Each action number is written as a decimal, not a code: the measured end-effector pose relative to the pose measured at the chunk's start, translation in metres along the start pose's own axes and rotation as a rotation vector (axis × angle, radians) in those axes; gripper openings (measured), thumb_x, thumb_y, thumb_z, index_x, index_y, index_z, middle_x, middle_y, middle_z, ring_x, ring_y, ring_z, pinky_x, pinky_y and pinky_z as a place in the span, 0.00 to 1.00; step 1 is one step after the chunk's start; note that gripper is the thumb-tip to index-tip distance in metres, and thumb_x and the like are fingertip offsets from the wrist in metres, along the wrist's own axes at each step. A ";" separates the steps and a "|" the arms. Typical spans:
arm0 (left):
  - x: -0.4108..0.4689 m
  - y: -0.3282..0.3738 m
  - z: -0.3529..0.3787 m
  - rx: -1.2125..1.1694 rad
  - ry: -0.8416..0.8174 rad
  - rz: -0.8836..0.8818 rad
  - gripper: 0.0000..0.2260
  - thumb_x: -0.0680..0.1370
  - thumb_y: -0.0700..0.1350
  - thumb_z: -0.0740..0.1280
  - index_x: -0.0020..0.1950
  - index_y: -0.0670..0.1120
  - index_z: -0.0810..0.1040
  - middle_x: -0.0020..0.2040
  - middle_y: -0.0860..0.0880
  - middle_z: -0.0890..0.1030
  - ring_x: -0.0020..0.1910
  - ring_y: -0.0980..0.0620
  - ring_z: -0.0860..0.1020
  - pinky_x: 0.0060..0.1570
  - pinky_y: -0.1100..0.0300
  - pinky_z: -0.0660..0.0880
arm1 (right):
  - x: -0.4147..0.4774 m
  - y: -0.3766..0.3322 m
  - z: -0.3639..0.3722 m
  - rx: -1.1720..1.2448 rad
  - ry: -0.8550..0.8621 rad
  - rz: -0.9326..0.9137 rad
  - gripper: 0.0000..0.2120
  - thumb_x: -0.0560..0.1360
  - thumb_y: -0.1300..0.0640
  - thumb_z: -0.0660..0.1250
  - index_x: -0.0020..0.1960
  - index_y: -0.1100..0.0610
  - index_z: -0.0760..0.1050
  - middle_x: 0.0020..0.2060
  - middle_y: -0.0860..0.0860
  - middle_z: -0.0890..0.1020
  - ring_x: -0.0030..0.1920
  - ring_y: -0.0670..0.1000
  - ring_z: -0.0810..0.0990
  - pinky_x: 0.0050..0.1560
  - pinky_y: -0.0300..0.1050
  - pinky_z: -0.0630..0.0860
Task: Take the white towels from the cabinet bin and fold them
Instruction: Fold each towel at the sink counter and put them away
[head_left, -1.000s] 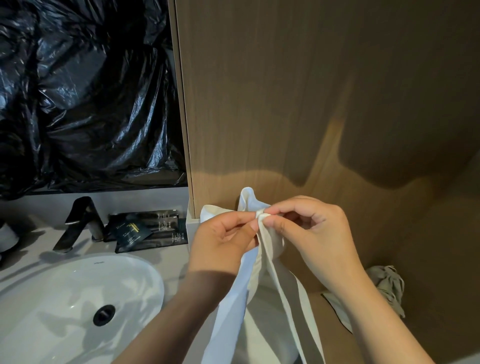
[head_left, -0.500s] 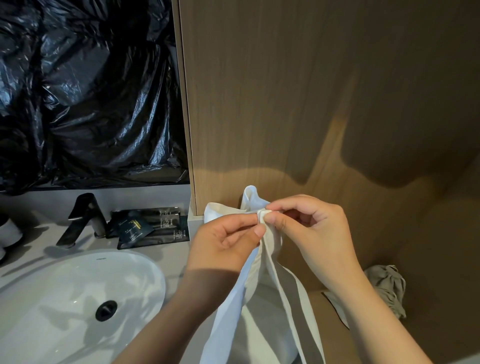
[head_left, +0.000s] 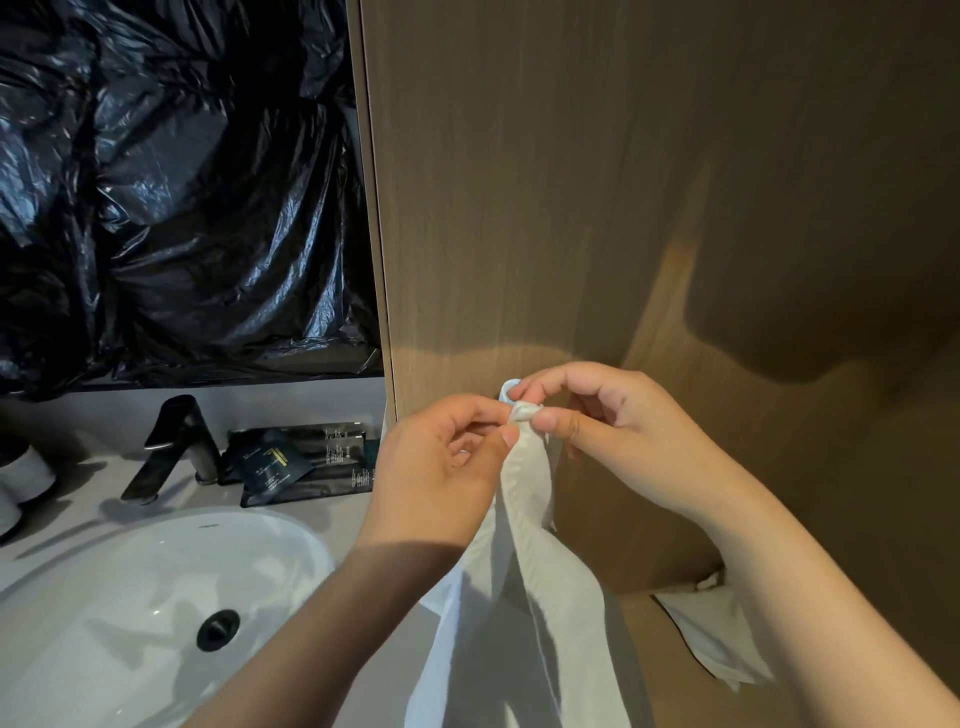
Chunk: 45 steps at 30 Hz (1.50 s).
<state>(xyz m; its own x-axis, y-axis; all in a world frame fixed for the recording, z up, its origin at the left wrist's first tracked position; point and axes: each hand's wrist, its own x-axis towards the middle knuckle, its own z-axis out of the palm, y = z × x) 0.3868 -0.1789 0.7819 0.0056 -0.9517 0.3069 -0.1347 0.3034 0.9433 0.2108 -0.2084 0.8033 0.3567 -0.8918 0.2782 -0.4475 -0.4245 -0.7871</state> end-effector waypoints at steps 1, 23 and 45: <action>0.004 0.002 -0.002 0.040 0.000 0.025 0.08 0.75 0.37 0.70 0.44 0.50 0.84 0.40 0.54 0.85 0.40 0.56 0.82 0.44 0.65 0.78 | 0.004 -0.002 -0.001 -0.036 -0.003 -0.012 0.05 0.74 0.43 0.68 0.48 0.41 0.80 0.47 0.49 0.83 0.46 0.60 0.80 0.43 0.64 0.77; 0.062 0.049 -0.030 0.256 0.097 0.350 0.06 0.75 0.37 0.70 0.48 0.46 0.85 0.41 0.54 0.84 0.42 0.56 0.82 0.46 0.57 0.80 | 0.033 -0.019 -0.011 0.014 0.218 -0.159 0.04 0.75 0.49 0.70 0.49 0.46 0.82 0.44 0.42 0.83 0.45 0.63 0.79 0.44 0.63 0.78; 0.079 0.070 -0.039 0.189 0.109 0.204 0.03 0.77 0.42 0.68 0.47 0.47 0.82 0.40 0.51 0.83 0.34 0.60 0.78 0.39 0.66 0.76 | 0.042 -0.024 -0.041 -0.387 0.424 -0.327 0.13 0.77 0.45 0.65 0.44 0.50 0.84 0.40 0.41 0.78 0.43 0.46 0.78 0.40 0.51 0.77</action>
<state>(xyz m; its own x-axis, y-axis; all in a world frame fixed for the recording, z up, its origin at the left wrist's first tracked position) 0.4168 -0.2306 0.8770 0.0645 -0.8582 0.5093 -0.3258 0.4643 0.8236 0.2030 -0.2425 0.8567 0.2057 -0.6583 0.7241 -0.6614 -0.6389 -0.3930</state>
